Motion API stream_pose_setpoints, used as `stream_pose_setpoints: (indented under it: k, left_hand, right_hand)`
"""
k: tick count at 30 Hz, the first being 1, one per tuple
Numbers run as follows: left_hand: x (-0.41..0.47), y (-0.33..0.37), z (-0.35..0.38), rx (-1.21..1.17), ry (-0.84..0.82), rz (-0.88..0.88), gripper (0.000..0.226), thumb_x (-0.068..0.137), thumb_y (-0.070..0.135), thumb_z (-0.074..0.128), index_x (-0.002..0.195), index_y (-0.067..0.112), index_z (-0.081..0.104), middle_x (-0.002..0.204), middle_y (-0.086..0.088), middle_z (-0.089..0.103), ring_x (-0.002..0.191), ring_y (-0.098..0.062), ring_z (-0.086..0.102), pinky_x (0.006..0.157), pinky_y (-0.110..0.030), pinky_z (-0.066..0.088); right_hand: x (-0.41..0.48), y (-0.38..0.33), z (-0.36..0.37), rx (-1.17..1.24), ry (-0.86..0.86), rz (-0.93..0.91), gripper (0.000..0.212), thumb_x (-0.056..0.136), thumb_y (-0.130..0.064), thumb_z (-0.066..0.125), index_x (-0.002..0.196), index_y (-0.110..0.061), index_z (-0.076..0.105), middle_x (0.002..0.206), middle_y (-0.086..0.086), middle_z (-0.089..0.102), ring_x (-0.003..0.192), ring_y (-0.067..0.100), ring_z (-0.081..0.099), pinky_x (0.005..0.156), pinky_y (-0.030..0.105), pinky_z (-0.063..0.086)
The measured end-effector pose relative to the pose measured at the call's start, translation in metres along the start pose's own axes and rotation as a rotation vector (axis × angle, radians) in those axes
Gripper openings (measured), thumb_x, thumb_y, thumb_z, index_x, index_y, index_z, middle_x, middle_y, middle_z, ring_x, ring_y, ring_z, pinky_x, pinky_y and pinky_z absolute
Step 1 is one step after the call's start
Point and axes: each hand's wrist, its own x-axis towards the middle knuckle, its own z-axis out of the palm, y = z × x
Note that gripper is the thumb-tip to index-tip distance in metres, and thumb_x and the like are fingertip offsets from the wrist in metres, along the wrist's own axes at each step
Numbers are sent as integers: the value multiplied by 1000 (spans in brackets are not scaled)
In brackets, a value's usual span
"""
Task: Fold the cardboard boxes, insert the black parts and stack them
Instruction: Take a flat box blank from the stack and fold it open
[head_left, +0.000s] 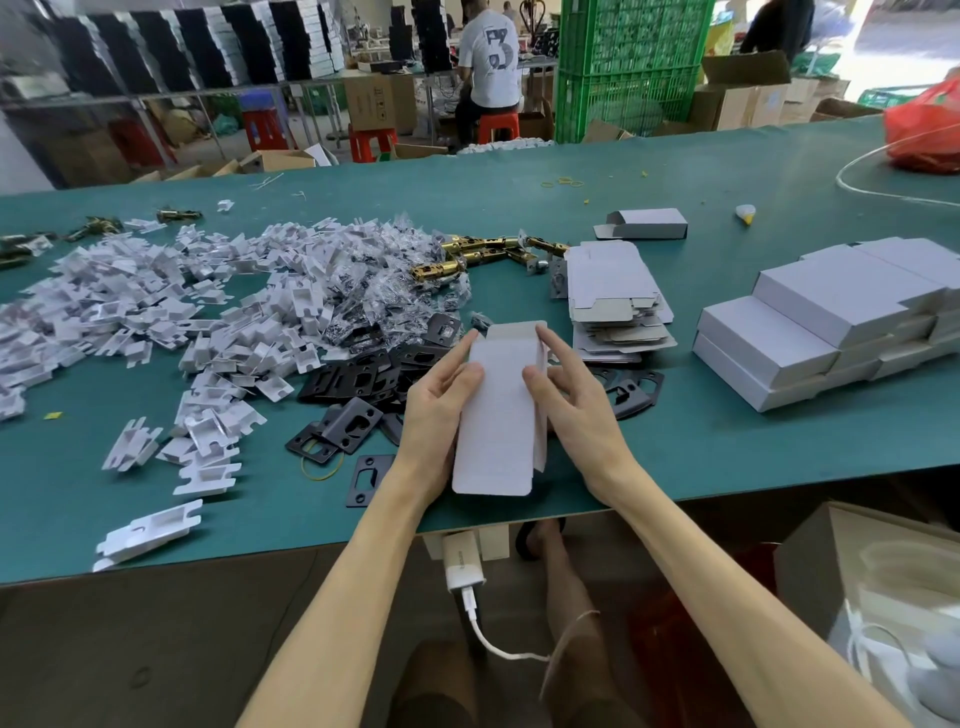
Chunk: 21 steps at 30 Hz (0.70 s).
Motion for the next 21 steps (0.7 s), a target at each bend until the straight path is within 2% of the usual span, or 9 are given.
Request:
stream_pose_setpoints:
  k: [3, 7, 11, 14, 17, 21]
  left_hand:
    - [1, 0, 1, -26, 11, 7, 29, 102, 16, 63, 131, 21, 69, 122, -9, 75, 102, -27, 72, 93, -53, 58]
    - [2, -4, -1, -13, 68, 43, 19, 98, 18, 71, 117, 16, 73, 108, -12, 77, 93, -26, 71, 85, -50, 58]
    - [1, -6, 2, -10, 43, 40, 12, 98, 19, 69, 102, 9, 75, 95, -5, 74, 84, -18, 66, 77, -43, 53]
    - [0, -5, 2, 33, -13, 50, 24, 101, 25, 66, 108, 6, 79, 103, -12, 76, 88, -18, 67, 77, -40, 53]
    - [-2, -4, 1, 39, -69, 49, 31, 101, 32, 65, 115, 8, 78, 118, -22, 73, 96, -25, 67, 85, -43, 53]
    - [-3, -2, 1, 68, -160, 53, 34, 102, 37, 60, 120, 13, 78, 123, -17, 73, 103, -25, 66, 91, -41, 53]
  right_hand:
    - [1, -1, -2, 27, -14, -2, 37, 100, -43, 57, 137, -38, 54, 104, -9, 71, 91, 5, 68, 77, 24, 54]
    - [1, 1, -1, 16, -21, -15, 19, 103, -33, 57, 119, -27, 65, 101, -3, 71, 87, 6, 64, 75, 24, 52]
    - [0, -1, -4, 124, -15, 33, 16, 99, -34, 57, 105, -26, 71, 98, -5, 71, 83, 11, 64, 69, 25, 53]
    - [0, -2, -4, 136, -19, 37, 16, 103, -30, 56, 100, -29, 72, 97, -7, 71, 81, 12, 65, 68, 25, 54]
    - [0, -3, -4, 130, -11, 43, 17, 104, -27, 55, 101, -27, 72, 97, -6, 72, 82, 12, 65, 68, 25, 54]
    - [-1, -4, -5, 119, -40, 58, 19, 105, -27, 55, 101, -29, 74, 96, -3, 72, 81, 14, 66, 67, 26, 56]
